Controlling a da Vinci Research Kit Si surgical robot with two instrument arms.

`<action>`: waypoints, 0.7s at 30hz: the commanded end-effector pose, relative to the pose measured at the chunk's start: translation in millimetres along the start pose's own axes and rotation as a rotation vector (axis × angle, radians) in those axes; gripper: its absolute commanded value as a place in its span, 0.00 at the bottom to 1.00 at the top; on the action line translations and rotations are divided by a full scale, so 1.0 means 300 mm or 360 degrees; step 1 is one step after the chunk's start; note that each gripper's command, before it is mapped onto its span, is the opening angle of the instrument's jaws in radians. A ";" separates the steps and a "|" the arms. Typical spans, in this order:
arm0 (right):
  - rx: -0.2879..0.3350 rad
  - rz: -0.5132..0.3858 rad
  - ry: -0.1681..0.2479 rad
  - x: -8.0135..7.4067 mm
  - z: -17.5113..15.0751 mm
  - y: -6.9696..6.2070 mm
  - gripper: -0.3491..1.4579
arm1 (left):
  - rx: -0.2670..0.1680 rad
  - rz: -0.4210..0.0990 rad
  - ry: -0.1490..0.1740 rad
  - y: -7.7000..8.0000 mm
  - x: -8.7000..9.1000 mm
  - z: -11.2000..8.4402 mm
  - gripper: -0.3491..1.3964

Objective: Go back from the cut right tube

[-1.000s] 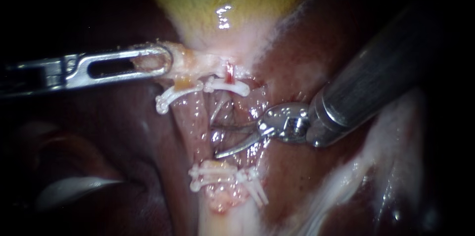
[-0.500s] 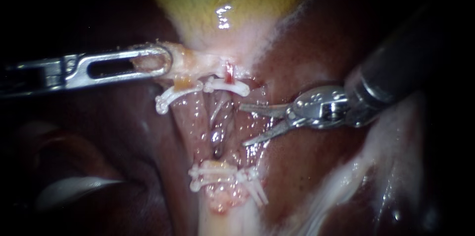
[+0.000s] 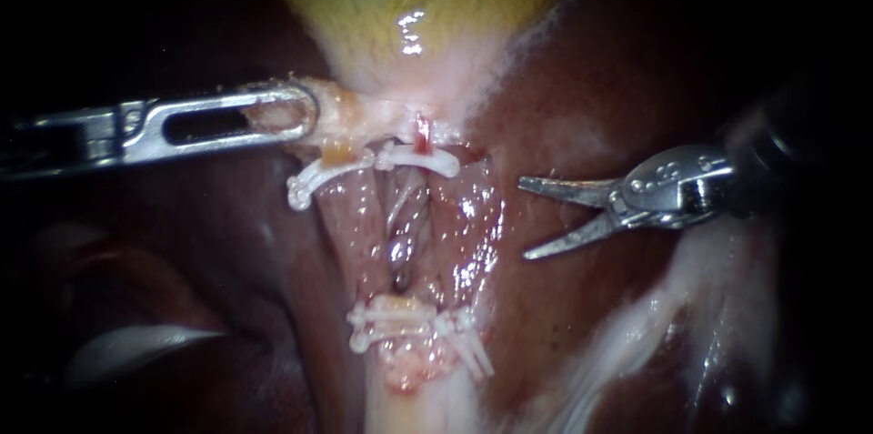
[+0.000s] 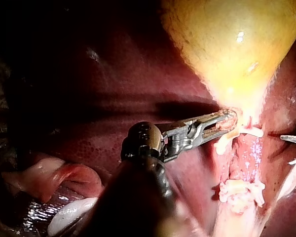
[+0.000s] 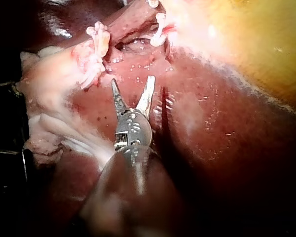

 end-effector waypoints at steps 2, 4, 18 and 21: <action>0.0002 0.0000 0.0002 0.0001 0.000 -0.0001 0.98 | -0.0002 -0.0001 -0.0001 0.0003 -0.0002 0.0008 0.00; 0.0007 -0.0001 0.0004 0.0001 0.000 -0.0003 0.98 | -0.0003 -0.0001 -0.0002 0.0009 -0.0002 0.0019 0.00; 0.0020 0.0000 0.0019 0.0002 -0.002 -0.0009 0.98 | -0.0030 0.0018 -0.0011 0.0097 0.0054 0.0205 0.00; 0.0021 0.0000 0.0019 0.0002 -0.002 -0.0008 0.98 | -0.0030 0.0022 0.0003 0.0113 0.0067 0.0245 0.00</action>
